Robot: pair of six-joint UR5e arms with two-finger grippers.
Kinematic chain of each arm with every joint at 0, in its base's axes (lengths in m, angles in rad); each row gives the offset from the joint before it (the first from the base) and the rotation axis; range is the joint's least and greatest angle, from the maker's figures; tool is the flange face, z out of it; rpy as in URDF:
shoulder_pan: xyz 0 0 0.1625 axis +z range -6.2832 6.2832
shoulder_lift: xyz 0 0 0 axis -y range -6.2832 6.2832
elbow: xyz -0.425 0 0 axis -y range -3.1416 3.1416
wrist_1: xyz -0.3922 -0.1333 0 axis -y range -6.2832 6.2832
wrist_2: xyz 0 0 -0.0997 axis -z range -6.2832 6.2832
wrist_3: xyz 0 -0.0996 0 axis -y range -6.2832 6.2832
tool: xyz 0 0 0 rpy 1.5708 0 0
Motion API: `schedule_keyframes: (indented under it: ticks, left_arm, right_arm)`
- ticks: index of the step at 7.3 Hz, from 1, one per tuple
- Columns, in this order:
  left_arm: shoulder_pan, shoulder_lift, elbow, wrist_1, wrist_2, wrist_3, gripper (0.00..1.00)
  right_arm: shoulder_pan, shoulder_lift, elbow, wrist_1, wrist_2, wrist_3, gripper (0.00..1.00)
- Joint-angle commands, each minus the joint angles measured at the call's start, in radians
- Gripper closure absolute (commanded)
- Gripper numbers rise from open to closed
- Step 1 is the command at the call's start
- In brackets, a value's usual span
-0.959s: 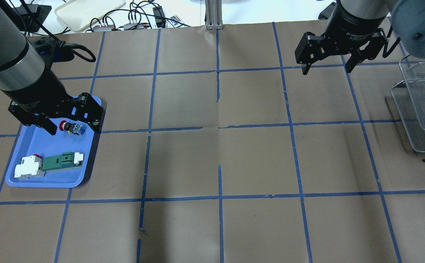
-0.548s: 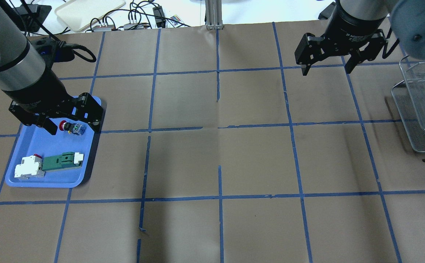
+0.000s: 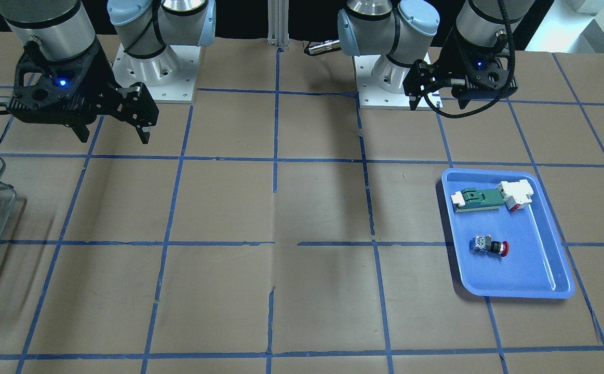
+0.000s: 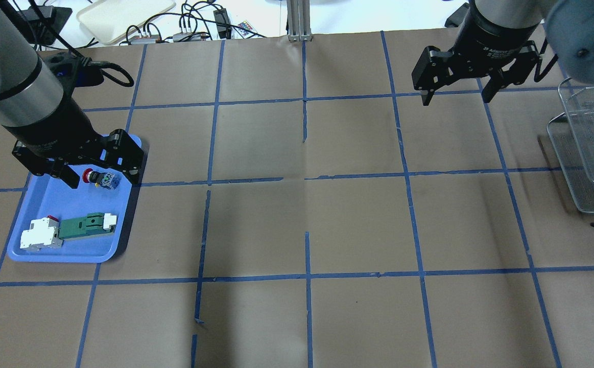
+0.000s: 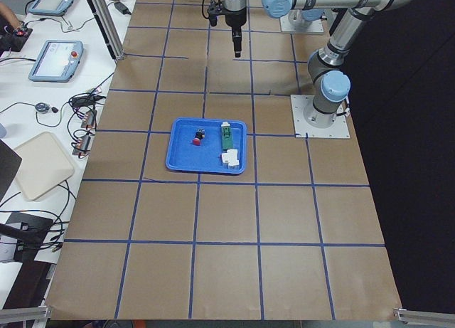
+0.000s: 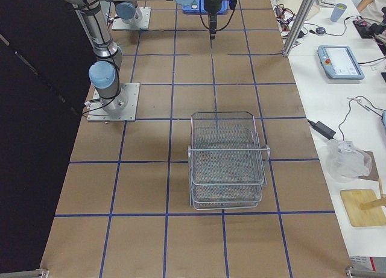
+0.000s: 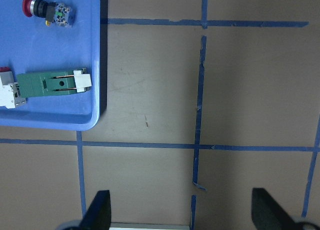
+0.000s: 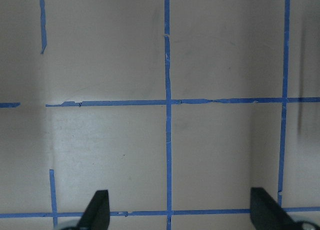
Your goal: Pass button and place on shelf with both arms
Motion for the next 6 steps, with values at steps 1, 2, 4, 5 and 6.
schedule_keyframes:
  ticks: [1, 2, 4, 5, 6]
  left_arm:
    - [0.077, -0.019, -0.002, 0.088, 0.014, -0.022, 0.0]
    - [0.164, -0.048, -0.002, 0.158, 0.011, -0.037, 0.0]
    - [0.3, -0.104, -0.002, 0.319, 0.016, -0.092, 0.0]
    - [0.37, -0.142, 0.004, 0.321, 0.002, -0.211, 0.0]
    - [0.422, -0.198, 0.018, 0.323, -0.071, -0.326, 0.0]
  right_arm:
    - [0.0, 0.001, 0.0, -0.001, 0.0, 0.0, 0.0]
    - [0.0, 0.001, 0.0, -0.001, 0.0, 0.0, 0.0]
    - [0.0, -0.001, 0.002, -0.002, 0.0, 0.0, 0.0]
    - [0.0, -0.001, 0.002, -0.004, 0.0, -0.002, 0.0]
    - [0.0, -0.001, 0.002, -0.004, 0.0, -0.002, 0.0]
